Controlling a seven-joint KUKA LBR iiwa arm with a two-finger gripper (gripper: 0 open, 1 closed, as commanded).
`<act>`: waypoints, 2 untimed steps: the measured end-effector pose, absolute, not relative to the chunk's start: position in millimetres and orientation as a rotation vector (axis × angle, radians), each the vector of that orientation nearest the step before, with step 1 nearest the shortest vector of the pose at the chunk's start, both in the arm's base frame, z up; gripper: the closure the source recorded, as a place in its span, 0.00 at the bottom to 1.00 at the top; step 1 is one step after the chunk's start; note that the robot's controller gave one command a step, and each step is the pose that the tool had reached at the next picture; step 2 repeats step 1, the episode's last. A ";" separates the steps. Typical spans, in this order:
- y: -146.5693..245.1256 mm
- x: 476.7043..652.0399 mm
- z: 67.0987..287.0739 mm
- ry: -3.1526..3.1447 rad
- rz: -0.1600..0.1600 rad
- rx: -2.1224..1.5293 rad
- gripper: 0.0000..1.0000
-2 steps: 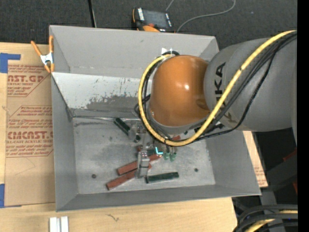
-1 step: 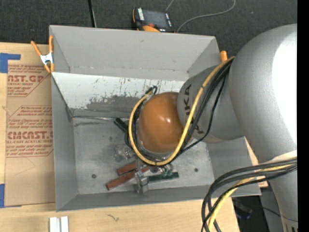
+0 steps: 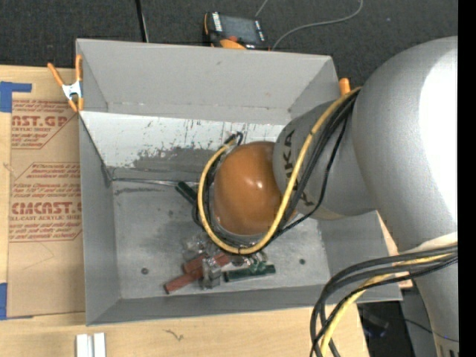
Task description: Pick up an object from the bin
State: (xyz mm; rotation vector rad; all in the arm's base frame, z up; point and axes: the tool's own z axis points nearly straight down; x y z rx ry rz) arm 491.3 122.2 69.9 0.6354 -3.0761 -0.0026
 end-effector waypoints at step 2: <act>137.7 494.2 217.4 -3.071 -0.001 0.702 1.00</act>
Offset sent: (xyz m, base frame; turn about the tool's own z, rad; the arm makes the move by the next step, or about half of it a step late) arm 0.0014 0.0139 0.1432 -0.0413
